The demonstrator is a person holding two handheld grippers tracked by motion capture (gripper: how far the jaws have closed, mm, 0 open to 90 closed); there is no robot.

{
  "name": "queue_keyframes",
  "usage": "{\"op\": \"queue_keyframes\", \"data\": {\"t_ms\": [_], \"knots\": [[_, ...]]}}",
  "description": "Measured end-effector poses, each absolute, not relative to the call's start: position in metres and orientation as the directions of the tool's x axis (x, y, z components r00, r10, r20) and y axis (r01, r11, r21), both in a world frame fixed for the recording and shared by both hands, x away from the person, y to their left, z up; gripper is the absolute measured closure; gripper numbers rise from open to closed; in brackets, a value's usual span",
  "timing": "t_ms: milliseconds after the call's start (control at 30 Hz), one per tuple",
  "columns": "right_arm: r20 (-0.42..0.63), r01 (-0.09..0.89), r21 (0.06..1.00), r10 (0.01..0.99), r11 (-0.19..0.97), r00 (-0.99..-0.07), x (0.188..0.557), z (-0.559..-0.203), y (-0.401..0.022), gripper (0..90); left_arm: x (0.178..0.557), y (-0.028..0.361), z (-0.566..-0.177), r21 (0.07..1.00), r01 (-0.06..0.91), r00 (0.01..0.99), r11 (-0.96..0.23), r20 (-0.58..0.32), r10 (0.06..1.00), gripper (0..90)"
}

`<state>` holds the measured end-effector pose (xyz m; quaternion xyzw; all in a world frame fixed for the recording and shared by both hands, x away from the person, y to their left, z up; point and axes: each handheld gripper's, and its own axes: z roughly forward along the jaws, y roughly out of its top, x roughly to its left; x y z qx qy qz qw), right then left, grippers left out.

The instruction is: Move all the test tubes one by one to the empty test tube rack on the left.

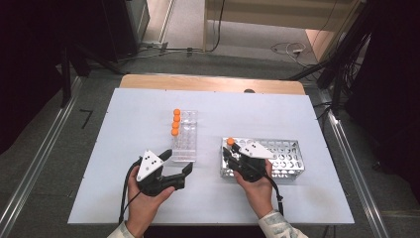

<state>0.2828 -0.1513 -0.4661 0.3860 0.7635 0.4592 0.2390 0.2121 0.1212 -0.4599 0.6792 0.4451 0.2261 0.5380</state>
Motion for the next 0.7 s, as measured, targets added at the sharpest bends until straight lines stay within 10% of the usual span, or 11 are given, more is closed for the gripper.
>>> {"op": "queue_keyframes", "data": {"t_ms": [700], "knots": [[0.000, 0.233, 0.952, 0.760, 0.199, -0.650, 0.248, -0.410, -0.170, 72.6, 0.202, 0.116, -0.444, 0.947, 0.321, 0.544, 0.002, -0.186, 0.818, 18.7]]}}
